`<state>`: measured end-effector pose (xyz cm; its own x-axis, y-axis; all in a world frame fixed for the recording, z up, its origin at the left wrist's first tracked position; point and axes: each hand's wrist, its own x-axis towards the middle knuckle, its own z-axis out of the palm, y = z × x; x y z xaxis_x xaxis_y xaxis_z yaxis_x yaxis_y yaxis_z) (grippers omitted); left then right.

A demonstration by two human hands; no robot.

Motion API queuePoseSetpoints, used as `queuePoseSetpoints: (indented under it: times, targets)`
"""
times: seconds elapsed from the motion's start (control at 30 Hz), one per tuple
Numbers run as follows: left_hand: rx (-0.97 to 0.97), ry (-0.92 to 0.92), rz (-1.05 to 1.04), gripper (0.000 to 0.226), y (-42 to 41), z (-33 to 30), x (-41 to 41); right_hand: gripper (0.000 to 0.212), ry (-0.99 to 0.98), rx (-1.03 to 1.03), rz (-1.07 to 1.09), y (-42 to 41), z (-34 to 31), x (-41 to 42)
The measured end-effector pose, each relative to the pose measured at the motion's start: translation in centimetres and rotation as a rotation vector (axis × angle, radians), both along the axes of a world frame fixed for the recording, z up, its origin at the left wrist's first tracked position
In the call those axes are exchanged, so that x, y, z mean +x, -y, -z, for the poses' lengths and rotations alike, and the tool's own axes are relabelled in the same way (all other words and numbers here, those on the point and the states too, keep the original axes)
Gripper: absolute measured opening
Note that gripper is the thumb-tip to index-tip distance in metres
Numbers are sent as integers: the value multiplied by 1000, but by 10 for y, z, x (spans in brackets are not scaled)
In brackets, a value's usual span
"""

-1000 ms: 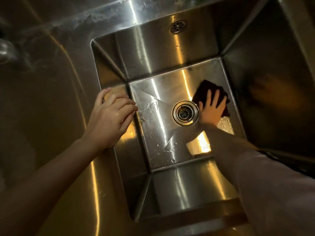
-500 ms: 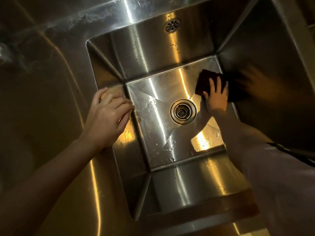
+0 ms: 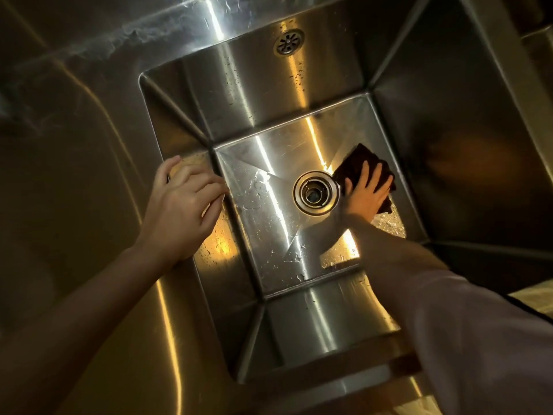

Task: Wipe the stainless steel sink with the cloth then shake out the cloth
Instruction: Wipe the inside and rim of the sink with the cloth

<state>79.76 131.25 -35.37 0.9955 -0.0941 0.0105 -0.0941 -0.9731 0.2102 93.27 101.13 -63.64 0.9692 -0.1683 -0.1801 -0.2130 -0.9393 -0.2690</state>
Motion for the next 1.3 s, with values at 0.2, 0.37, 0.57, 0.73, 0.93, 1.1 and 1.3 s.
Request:
queuePoseSetpoints:
  times: [0.2,0.37,0.57,0.73,0.93,1.1,1.3]
  targets:
    - [-9,-7,-1,34,0,1,-1,58,-31,18,179,-3,-8,3]
    - [5,-13,10,33,0,0,-1,55,-30,135,484,-50,-10,-62]
    - [1,-25,19,34,0,1,-2,59,-27,70,405,-18,-2,-44]
    - [-9,-14,14,36,0,1,-2,61,-23,26,455,17,-3,-25]
    - [-24,-4,7,33,1,1,-1,55,2,60,638,-40,-10,-63]
    - [-29,-10,12,33,2,-1,-1,56,13,77,628,-69,-11,-83]
    - [-27,-5,10,35,2,0,-3,61,15,21,550,4,-5,-45]
